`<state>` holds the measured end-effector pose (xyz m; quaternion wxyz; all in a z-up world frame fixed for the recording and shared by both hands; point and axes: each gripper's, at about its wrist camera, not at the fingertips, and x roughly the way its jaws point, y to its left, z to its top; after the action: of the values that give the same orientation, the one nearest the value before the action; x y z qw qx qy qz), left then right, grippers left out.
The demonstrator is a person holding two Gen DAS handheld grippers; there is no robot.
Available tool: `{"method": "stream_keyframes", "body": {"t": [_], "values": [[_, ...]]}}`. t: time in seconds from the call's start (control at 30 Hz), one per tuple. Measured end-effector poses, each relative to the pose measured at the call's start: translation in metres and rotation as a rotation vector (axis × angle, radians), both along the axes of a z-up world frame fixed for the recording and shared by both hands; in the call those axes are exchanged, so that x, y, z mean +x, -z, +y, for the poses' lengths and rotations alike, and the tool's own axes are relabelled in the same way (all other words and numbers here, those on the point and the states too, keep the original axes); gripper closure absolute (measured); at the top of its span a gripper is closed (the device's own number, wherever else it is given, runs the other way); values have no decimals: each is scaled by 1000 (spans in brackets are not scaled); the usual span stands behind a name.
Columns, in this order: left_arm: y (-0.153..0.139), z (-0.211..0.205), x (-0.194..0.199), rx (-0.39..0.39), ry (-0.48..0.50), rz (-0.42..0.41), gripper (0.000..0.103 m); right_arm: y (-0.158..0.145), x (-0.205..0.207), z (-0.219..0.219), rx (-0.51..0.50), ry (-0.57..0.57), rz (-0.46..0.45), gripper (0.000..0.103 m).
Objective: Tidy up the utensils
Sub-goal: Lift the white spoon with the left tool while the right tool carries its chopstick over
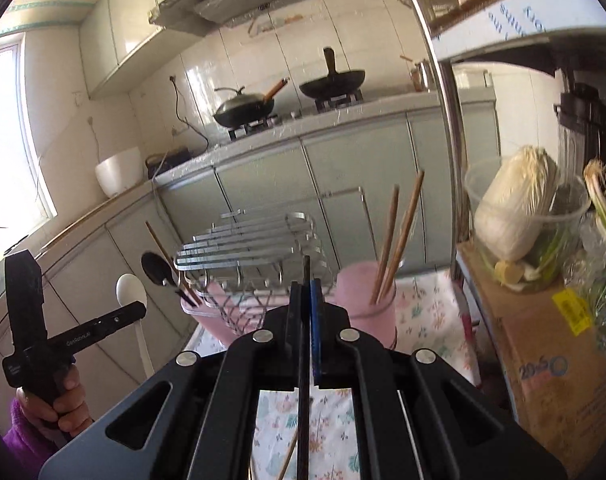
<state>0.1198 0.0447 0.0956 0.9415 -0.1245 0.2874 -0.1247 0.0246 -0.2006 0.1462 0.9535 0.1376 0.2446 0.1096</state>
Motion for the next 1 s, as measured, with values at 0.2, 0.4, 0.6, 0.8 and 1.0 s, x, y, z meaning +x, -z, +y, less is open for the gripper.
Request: {"method": "stream_keyframes", "body": {"t": [0.2, 0.4, 0.6, 0.8, 1.0], "values": [[-43, -9, 14, 65, -70, -163, 98, -36, 14, -1, -30, 39, -176, 99], [-61, -12, 33, 151, -162, -281, 98, -53, 31, -6, -34, 84, -283, 99], [-52, -25, 53, 274, -203, -363, 98, -52, 50, -5, -63, 129, -336, 98], [-27, -46, 65, 390, -191, -419, 98, -49, 62, -2, -94, 153, -364, 99], [3, -48, 73, 419, -197, -384, 98, -46, 70, 5, -134, 165, -393, 99]]}}
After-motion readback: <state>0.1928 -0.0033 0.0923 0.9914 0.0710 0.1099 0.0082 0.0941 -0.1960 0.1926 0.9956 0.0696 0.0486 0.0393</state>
